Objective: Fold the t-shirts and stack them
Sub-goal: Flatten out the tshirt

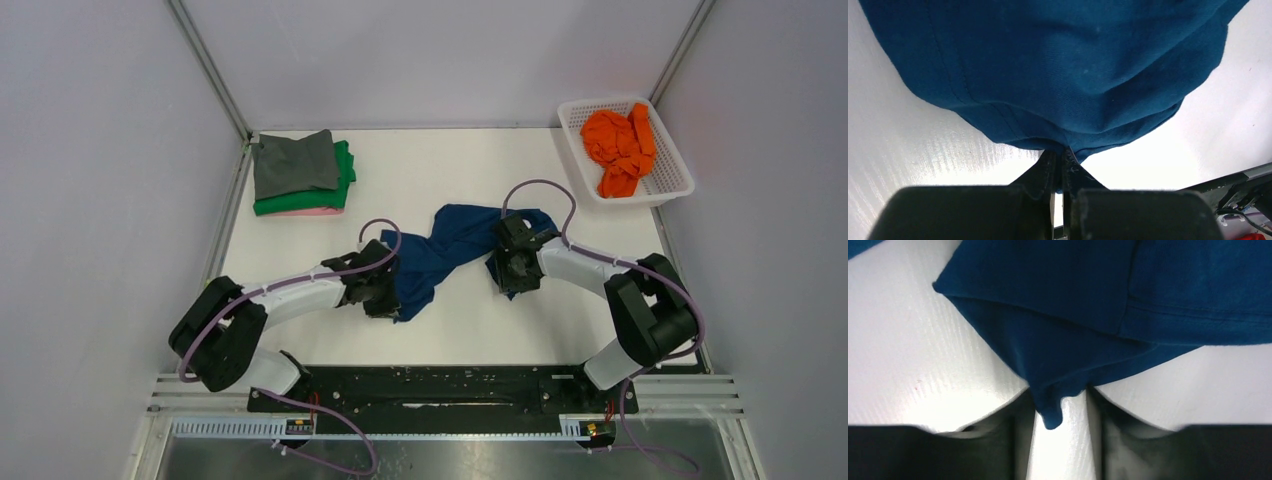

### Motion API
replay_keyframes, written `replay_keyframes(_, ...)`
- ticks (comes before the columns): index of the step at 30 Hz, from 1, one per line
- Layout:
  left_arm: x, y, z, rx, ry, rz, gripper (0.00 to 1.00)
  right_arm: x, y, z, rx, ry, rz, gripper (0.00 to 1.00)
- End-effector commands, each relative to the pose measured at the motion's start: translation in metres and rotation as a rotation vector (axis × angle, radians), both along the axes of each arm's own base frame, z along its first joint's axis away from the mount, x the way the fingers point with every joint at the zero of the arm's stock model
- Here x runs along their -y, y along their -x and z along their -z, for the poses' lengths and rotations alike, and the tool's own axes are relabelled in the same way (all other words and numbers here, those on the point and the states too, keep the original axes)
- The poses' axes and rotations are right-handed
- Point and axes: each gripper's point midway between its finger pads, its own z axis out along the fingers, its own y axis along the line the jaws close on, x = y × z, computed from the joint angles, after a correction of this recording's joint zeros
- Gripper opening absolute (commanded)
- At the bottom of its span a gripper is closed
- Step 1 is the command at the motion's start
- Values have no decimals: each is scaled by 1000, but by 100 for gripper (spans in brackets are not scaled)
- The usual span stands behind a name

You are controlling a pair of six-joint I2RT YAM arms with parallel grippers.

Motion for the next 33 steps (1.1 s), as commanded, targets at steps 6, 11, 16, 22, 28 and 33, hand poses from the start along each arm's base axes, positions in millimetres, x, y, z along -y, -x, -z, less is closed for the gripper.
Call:
replay_keyframes(6,-15,-7,-33,131,-41,11,0,14,-14,-23,82,83,72,0)
replay_keyframes(11,2,-32,-135,425,132,72,0,35,-39,-127,423,58,136,0)
replay_keyframes(16,-21,-61,-244,770,149,0,0,76,-55,-223,685,102,259,0)
replay_keyframes(22,-72,-92,-350,1100,110,-212,0,124,-72,-306,881,22,443,0)
replay_keyframes(28,-144,-94,-424,1269,10,-449,0,162,-63,-394,1096,2,543,0)
replay_keyframes(33,-164,-65,-483,1438,47,-482,0,166,-39,-459,1255,-24,506,0)
